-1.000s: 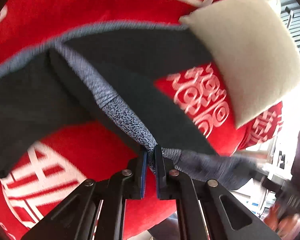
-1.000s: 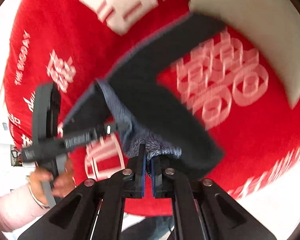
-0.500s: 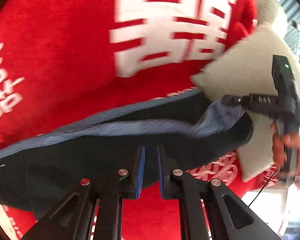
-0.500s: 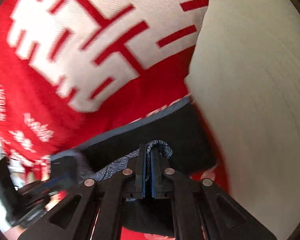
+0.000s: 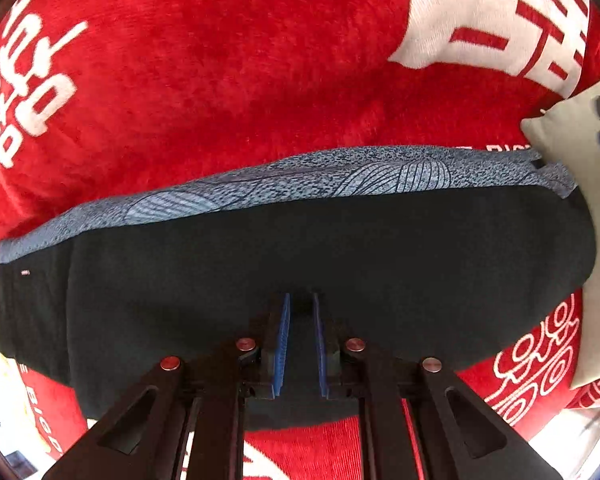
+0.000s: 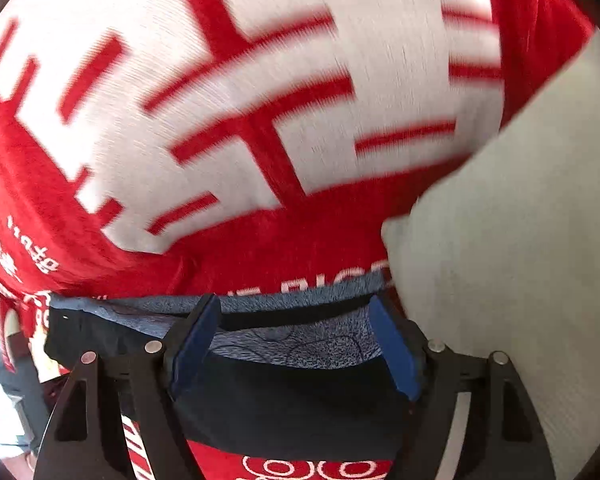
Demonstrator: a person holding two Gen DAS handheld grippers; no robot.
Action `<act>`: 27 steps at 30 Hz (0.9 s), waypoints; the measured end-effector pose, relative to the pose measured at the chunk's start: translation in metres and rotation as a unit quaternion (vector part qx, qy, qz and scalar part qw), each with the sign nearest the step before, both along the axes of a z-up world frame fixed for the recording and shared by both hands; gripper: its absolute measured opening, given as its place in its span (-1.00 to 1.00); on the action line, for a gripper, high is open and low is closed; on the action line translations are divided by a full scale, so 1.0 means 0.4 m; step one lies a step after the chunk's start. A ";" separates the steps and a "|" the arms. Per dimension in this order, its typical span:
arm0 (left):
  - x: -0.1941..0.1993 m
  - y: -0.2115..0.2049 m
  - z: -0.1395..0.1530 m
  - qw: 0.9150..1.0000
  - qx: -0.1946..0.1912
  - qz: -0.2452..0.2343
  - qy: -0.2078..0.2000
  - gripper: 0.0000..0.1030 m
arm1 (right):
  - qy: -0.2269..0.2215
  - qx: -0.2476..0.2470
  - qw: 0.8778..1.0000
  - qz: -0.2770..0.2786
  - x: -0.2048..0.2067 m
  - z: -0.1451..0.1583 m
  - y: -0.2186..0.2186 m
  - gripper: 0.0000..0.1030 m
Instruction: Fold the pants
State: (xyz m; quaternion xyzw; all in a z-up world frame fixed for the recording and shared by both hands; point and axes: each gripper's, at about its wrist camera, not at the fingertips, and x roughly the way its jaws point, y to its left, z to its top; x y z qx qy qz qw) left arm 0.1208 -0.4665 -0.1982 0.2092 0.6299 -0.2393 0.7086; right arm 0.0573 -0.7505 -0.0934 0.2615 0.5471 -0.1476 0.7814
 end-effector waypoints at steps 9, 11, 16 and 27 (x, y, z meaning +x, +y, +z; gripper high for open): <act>0.026 -0.043 -0.072 1.000 0.004 0.012 -0.020 -0.74 | 0.128 0.000 0.991 0.044 -0.026 -0.252 0.112 -0.43; 0.041 -0.058 -0.084 1.000 0.005 0.010 -0.029 -0.74 | 0.116 -0.018 0.992 0.046 0.011 -0.269 0.102 -0.44; 0.062 -0.066 -0.066 0.999 0.004 0.013 -0.029 -0.74 | 0.109 -0.062 0.992 0.020 0.095 -0.233 0.070 -0.37; 0.107 0.071 0.010 0.998 0.001 0.018 -0.053 -0.74 | 0.029 -0.028 0.993 0.112 0.144 -0.130 0.211 0.50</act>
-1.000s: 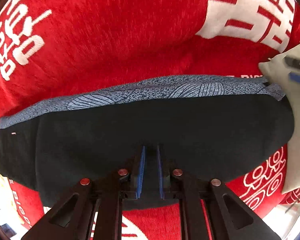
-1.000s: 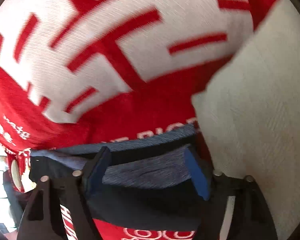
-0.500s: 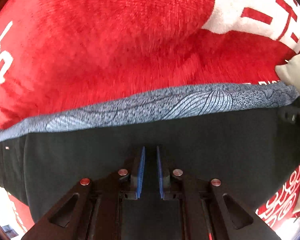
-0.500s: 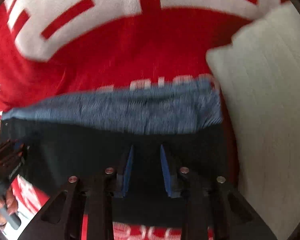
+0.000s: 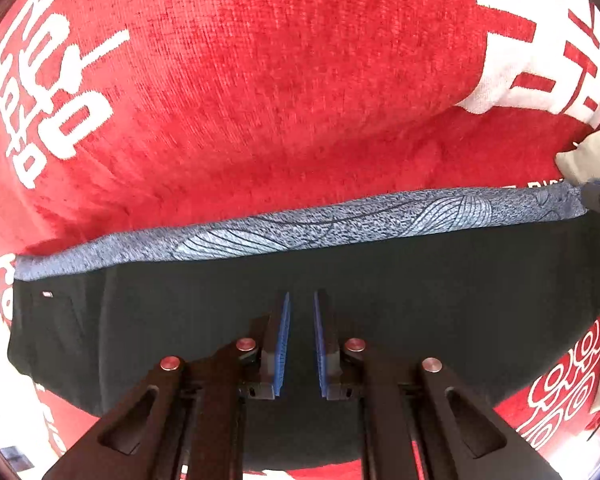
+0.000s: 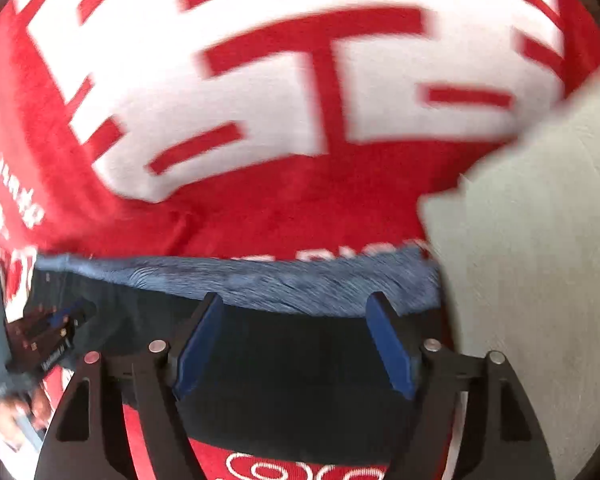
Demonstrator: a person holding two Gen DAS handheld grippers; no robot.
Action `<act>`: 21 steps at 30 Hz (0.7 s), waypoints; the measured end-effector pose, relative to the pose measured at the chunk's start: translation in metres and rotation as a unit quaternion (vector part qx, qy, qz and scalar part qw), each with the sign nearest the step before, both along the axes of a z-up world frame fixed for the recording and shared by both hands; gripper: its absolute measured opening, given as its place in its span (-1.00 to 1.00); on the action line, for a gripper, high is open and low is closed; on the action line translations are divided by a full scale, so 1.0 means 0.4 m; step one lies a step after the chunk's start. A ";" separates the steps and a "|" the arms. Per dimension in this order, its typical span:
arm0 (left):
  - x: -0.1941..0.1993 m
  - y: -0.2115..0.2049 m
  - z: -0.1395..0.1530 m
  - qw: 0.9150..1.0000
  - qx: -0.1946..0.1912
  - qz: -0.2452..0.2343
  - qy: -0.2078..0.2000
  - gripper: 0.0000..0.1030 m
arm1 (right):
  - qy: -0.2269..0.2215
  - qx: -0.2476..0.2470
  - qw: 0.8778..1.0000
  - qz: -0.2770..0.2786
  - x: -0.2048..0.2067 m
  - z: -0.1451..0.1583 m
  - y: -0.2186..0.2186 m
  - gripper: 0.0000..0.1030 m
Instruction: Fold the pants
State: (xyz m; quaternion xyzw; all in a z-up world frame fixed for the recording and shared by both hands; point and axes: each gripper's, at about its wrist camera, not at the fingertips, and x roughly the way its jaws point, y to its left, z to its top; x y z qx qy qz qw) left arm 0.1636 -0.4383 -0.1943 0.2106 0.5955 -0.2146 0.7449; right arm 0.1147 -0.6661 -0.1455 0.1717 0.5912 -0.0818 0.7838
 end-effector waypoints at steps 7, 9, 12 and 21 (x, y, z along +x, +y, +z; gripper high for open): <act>0.004 0.019 -0.021 1.000 -0.020 0.001 0.022 -0.74 | 0.026 -0.042 0.975 0.215 0.139 -0.098 0.165 0.49; -0.001 0.024 -0.034 0.999 -0.023 0.001 0.028 -0.74 | 0.044 -0.034 0.969 0.239 0.161 -0.130 0.171 0.42; 0.003 0.035 -0.061 0.999 -0.019 0.010 0.038 -0.74 | 0.105 -0.012 0.961 0.255 0.179 -0.199 0.173 -0.58; 0.069 0.017 -0.113 0.999 -0.011 0.024 0.038 -0.74 | 0.091 -0.037 0.974 0.205 0.217 -0.195 0.177 -0.90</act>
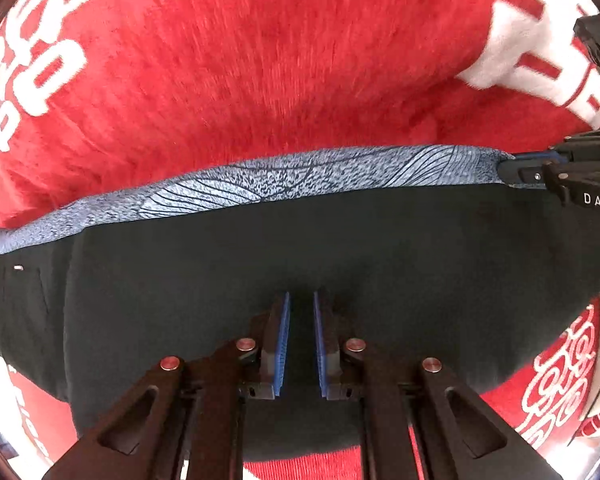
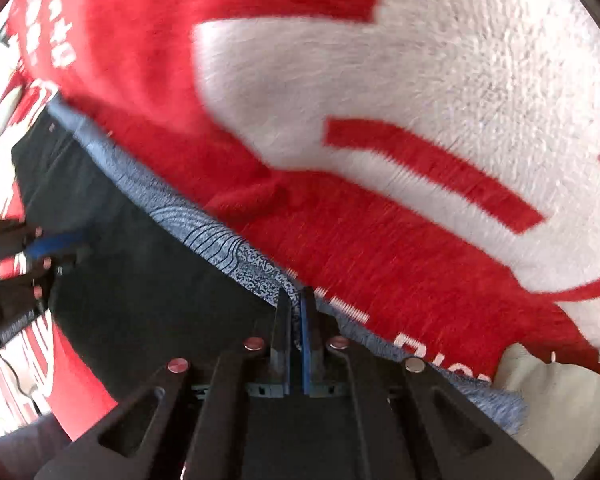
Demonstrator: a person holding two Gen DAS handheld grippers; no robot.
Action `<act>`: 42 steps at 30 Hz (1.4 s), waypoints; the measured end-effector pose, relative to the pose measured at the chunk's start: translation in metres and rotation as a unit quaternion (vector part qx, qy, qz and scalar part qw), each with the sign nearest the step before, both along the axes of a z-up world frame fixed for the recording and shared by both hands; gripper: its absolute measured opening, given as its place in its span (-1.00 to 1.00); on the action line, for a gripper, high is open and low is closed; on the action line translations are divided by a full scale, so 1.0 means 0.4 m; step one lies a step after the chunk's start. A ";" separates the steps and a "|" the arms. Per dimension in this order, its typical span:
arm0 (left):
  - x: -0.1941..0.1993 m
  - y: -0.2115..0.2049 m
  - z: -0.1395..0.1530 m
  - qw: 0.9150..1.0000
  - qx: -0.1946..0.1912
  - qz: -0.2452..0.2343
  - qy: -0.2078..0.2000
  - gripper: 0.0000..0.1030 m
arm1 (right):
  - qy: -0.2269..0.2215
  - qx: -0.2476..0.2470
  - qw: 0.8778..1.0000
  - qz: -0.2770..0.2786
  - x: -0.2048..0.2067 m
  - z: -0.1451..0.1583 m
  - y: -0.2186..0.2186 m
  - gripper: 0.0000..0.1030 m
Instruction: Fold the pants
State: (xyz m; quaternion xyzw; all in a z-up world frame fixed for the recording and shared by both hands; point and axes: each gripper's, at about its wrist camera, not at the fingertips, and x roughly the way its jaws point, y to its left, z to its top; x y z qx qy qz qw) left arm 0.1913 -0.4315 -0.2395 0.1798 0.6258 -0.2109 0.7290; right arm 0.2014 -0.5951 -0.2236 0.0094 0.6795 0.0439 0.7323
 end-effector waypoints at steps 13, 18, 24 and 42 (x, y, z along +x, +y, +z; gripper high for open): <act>-0.012 0.003 -0.021 0.999 0.015 -0.011 -0.027 -0.74 | 0.011 -0.028 0.969 -0.246 -0.257 -0.012 -0.258 -0.42; -0.009 0.039 0.007 1.000 0.017 -0.001 -0.004 -0.73 | -0.007 -0.099 0.978 -0.185 -0.317 0.035 -0.168 -0.14; 0.013 0.210 0.072 0.998 -0.010 0.061 0.007 -0.73 | -0.054 0.021 0.971 -0.231 -0.394 0.129 -0.042 0.34; 0.172 0.715 -0.045 0.991 0.038 0.131 0.001 -0.73 | -0.036 0.291 0.923 -0.248 -0.270 -0.042 0.574 0.33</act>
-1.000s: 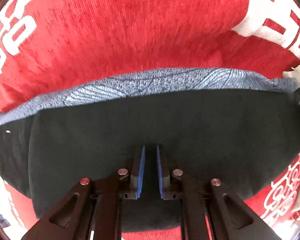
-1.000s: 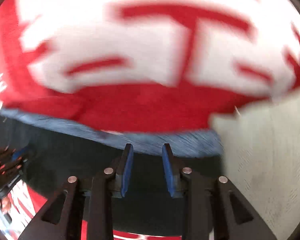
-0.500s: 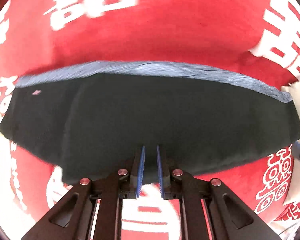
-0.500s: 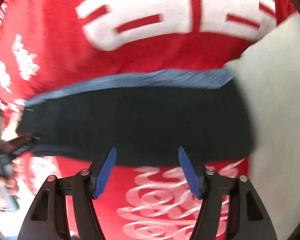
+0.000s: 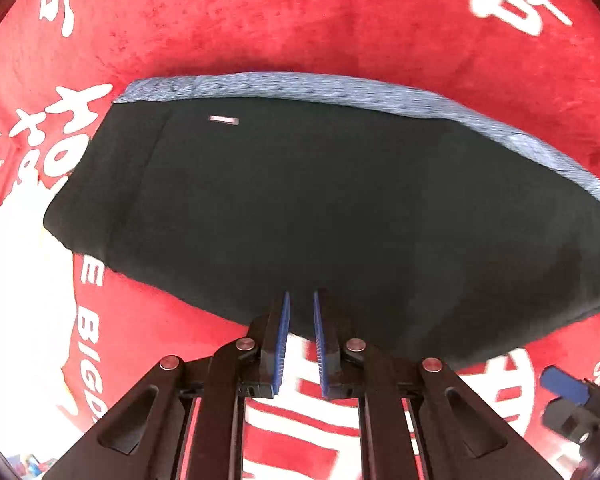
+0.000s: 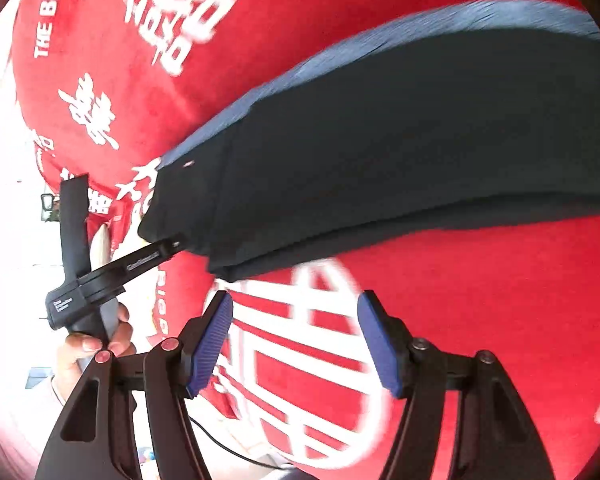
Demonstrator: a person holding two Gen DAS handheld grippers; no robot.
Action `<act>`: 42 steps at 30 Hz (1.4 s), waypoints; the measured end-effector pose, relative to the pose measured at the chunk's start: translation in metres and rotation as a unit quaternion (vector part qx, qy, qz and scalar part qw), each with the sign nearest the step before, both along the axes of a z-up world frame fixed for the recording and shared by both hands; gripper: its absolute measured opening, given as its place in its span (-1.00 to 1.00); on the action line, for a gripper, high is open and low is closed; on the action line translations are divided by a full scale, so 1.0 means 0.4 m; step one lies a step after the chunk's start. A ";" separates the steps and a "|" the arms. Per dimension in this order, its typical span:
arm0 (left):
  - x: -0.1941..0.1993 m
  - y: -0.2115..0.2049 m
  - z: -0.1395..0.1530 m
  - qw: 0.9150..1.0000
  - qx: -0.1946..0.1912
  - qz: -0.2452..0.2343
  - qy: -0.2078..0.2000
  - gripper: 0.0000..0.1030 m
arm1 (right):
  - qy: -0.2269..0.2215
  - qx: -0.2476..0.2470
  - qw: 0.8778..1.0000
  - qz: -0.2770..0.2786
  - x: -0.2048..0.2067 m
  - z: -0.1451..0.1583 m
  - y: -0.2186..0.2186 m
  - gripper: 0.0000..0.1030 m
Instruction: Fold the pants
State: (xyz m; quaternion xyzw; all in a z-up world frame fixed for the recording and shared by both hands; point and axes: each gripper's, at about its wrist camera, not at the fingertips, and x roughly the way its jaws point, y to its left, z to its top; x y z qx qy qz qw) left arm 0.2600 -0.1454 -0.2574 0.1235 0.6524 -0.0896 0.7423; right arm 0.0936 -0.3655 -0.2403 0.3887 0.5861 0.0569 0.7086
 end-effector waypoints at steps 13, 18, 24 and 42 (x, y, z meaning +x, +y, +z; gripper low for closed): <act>0.090 0.087 -0.091 0.999 -0.002 -0.042 -0.014 -0.73 | 0.006 0.007 0.999 -0.039 0.073 -0.074 0.131 -0.04; 0.066 0.085 -0.055 0.999 -0.020 -0.041 -0.021 -0.73 | 0.006 0.030 0.998 -0.062 0.033 -0.047 0.125 -0.15; 0.059 0.077 -0.067 0.999 -0.012 -0.041 -0.017 -0.73 | 0.010 0.038 0.997 -0.068 0.091 -0.081 0.138 -0.15; 0.043 0.102 -0.095 0.998 0.013 -0.057 -0.028 -0.73 | 0.056 -0.027 0.998 0.006 0.044 -0.053 0.177 -0.86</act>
